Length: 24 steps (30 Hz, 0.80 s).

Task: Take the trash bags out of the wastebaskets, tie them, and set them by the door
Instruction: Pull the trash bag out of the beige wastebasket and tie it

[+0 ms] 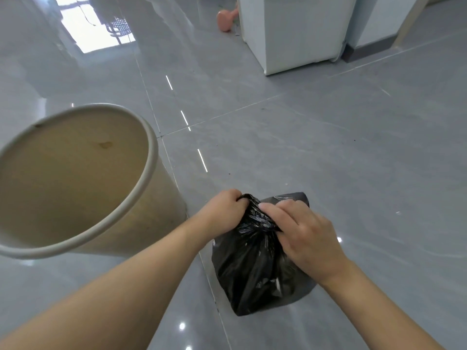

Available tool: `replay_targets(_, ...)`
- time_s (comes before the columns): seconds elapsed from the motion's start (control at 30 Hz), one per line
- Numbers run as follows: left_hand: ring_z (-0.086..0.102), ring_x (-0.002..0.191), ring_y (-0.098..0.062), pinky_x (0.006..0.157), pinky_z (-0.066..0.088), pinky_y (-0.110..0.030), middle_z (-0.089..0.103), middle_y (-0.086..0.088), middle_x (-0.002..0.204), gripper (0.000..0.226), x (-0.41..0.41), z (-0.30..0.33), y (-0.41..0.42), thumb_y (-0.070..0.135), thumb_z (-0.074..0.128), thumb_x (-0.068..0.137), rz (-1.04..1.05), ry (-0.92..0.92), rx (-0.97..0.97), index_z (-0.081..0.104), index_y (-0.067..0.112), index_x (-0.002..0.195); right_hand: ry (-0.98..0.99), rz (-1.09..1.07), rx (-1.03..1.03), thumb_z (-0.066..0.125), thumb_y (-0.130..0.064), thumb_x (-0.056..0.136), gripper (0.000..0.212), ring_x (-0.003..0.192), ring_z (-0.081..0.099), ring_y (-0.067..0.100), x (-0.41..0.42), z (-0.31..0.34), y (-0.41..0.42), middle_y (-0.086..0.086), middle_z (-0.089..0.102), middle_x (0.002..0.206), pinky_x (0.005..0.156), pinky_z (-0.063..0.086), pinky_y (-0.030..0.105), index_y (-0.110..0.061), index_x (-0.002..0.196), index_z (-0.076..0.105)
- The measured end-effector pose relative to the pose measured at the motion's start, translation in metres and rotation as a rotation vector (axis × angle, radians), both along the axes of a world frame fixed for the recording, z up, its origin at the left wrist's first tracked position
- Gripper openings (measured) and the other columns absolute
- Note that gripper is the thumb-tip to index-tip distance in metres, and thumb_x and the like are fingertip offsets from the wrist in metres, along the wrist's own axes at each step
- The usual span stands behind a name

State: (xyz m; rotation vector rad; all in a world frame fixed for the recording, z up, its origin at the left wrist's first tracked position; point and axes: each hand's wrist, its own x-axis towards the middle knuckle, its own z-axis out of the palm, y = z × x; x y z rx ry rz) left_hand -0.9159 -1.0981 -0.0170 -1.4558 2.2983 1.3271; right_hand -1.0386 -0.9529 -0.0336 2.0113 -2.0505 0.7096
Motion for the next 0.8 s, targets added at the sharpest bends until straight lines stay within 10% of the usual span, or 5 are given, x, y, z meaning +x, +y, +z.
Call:
replay_targets(0.3, 0.053, 0.098, -0.015, 0.093, 0.044, -0.039, 0.055, 0.01, 0.103, 0.041, 0.027, 0.018, 0.028, 0.051, 0.052, 0.068, 0.134, 0.208, 0.058, 0.048, 0.035, 0.105, -0.107, -0.029, 0.355, 0.053, -0.042, 0.075, 0.021, 0.083, 0.055, 0.011, -0.019, 0.018, -0.007, -0.013, 0.056, 0.096, 0.055, 0.042, 0.026, -0.024, 0.077, 0.064)
replay_targets(0.5, 0.034, 0.121, -0.013, 0.117, 0.006, -0.053, 0.042, 0.014, 0.119, 0.032, 0.037, 0.0, 0.053, 0.052, 0.054, 0.084, -0.219, -0.083, -0.314, 0.051, 0.033, 0.109, -0.924, -0.12, 0.798, 0.066, -0.042, 0.064, 0.04, 0.078, 0.066, 0.019, -0.027, 0.019, -0.024, 0.004, 0.069, 0.087, 0.078, 0.052, 0.041, -0.004, 0.077, 0.066)
replay_targets(0.67, 0.041, 0.117, -0.015, 0.118, 0.004, -0.054, 0.049, 0.013, 0.112, 0.016, 0.03, 0.007, 0.047, 0.033, 0.041, 0.093, -0.261, -0.1, -0.548, 0.053, 0.029, 0.104, -1.655, -0.124, 0.834, 0.058, -0.009, 0.088, 0.028, 0.045, 0.06, 0.014, -0.03, 0.027, -0.017, 0.006, 0.065, 0.057, 0.042, 0.044, 0.016, -0.008, 0.061, 0.066)
replay_targets(0.8, 0.046, 0.106, -0.016, 0.114, 0.021, -0.049, 0.048, 0.01, 0.106, 0.02, 0.031, 0.01, 0.051, 0.021, 0.044, 0.083, -0.214, 0.04, -0.604, 0.047, 0.028, 0.102, -1.92, -0.181, 0.832, 0.072, -0.03, 0.061, 0.026, 0.034, 0.037, 0.011, -0.031, 0.016, -0.016, 0.004, 0.053, 0.054, 0.033, 0.024, 0.017, -0.01, 0.068, 0.058)
